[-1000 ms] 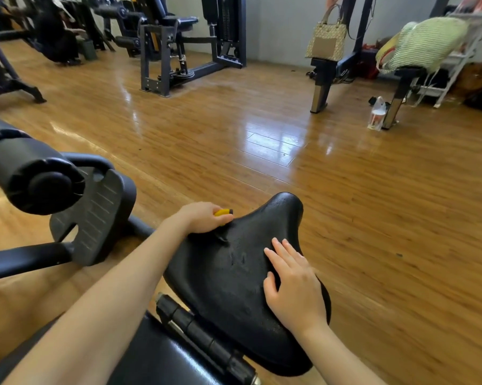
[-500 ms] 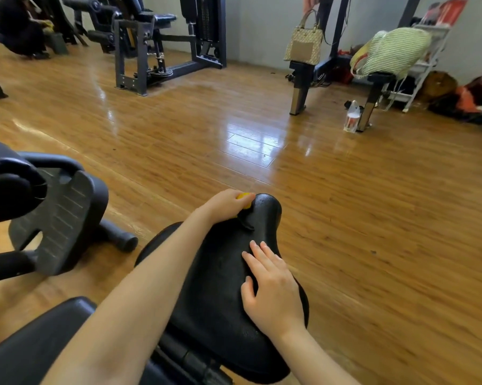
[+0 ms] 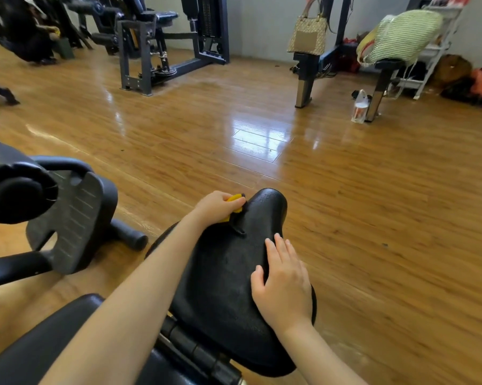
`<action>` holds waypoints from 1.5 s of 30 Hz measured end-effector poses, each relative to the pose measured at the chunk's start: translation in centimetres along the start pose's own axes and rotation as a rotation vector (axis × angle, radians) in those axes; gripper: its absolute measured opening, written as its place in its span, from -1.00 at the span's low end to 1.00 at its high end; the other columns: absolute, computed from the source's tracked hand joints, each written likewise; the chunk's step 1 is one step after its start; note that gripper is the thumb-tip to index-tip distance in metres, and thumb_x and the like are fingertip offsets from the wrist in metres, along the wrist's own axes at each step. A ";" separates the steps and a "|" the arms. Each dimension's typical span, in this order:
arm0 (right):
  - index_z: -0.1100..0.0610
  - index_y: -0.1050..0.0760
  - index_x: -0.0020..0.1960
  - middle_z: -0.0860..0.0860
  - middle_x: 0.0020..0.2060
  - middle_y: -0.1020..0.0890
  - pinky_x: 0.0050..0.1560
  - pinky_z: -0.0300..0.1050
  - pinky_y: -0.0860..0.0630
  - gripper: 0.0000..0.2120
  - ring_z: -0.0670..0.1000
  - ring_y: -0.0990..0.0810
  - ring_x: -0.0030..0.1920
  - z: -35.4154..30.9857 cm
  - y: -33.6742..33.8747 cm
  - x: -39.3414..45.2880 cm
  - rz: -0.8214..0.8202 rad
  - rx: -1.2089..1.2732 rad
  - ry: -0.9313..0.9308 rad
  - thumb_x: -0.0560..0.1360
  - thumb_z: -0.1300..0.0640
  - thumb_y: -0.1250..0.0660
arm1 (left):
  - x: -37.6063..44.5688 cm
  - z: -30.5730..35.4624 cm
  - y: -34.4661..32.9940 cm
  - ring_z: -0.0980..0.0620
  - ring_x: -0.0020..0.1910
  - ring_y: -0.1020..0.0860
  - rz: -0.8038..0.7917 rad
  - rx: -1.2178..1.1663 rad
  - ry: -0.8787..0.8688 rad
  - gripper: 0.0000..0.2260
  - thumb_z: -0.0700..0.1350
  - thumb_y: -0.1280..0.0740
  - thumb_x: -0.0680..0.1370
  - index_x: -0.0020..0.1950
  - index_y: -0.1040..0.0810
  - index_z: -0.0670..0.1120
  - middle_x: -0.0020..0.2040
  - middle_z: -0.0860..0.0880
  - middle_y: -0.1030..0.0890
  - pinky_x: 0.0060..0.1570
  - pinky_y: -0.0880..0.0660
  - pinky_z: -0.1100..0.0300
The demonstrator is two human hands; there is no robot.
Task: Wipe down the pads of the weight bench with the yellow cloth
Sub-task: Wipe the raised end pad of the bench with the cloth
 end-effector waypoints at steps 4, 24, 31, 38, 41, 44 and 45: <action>0.14 -0.52 0.20 0.06 0.20 -0.57 0.09 -0.02 -0.52 -0.51 0.07 -0.56 0.19 0.0 -0.1 -0.2 0.000 -0.031 -0.009 0.30 0.03 -0.28 | 2.1 4.0 -1.8 0.02 -0.38 -0.38 0.069 0.027 -0.034 -0.63 0.11 -0.18 0.55 -0.42 -0.36 0.01 -0.44 0.03 -0.41 -0.31 -0.27 0.16; 0.15 -0.50 0.23 0.09 0.23 -0.54 0.18 0.02 -0.46 -0.56 0.09 -0.52 0.25 0.7 -0.2 0.1 -0.021 0.121 -0.003 0.37 0.07 -0.24 | -4.0 2.5 0.9 0.04 -0.33 -0.47 0.081 0.225 -0.133 -0.77 0.08 -0.24 0.54 -0.26 -0.50 0.02 -0.35 0.04 -0.52 -0.28 -0.36 0.16; 0.13 -0.34 0.36 0.02 0.34 -0.43 0.28 -0.30 -0.22 -0.62 -0.11 -0.35 0.33 2.7 2.0 0.4 -0.018 0.744 -0.262 0.56 0.27 -0.12 | -10.5 4.4 -2.7 0.18 0.19 -0.41 -0.037 0.089 -0.274 -0.59 0.02 -0.34 0.49 0.32 -0.40 0.03 0.19 0.13 -0.49 0.24 -0.34 0.19; 0.10 -0.41 0.31 -0.07 0.28 -0.45 0.38 -0.17 -0.24 -0.63 -0.10 -0.36 0.33 -2.5 5.5 1.0 0.007 0.586 0.261 0.51 0.12 -0.23 | -14.8 0.5 2.5 0.15 0.42 -0.16 0.308 0.016 -0.231 -0.50 0.07 -0.22 0.46 0.39 -0.30 0.01 0.42 0.05 -0.29 0.44 -0.10 0.09; 0.03 -0.35 0.37 -0.01 0.39 -0.36 0.44 0.01 -0.05 -0.50 0.01 -0.24 0.44 -6.7 1.2 0.1 -0.290 0.169 0.663 0.47 -0.10 -0.24 | -15.7 -3.2 0.6 -0.01 0.50 0.00 0.273 0.306 0.025 -0.47 0.05 -0.14 0.58 0.49 -0.11 -0.11 0.51 -0.08 -0.10 0.46 0.04 0.02; 0.02 -0.44 0.29 0.04 0.32 -0.47 0.33 0.17 -0.30 -0.51 0.13 -0.41 0.34 -6.1 -0.4 2.3 -0.253 0.026 0.765 0.38 0.05 -0.42 | -16.2 -4.6 -1.5 -0.04 0.50 0.12 0.276 0.381 0.114 -0.43 0.11 -0.02 0.59 0.51 0.03 -0.11 0.53 -0.09 0.05 0.44 0.11 0.02; 0.04 -0.48 0.25 0.07 0.27 -0.52 0.27 0.17 -0.39 -0.54 0.17 -0.48 0.27 -5.5 -0.3 3.8 -0.218 0.069 0.745 0.37 0.15 -0.44 | -16.3 -4.7 -1.8 -0.04 0.50 0.14 0.310 0.403 0.113 -0.42 0.14 0.03 0.58 0.51 0.04 -0.11 0.53 -0.09 0.07 0.44 0.12 0.02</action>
Point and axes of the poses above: each hand's wrist, its own x-axis towards the middle knuckle, its own y-axis out of the back of the hand, z = x × y, the point moved 8 cm from there along x, towards the middle knuckle
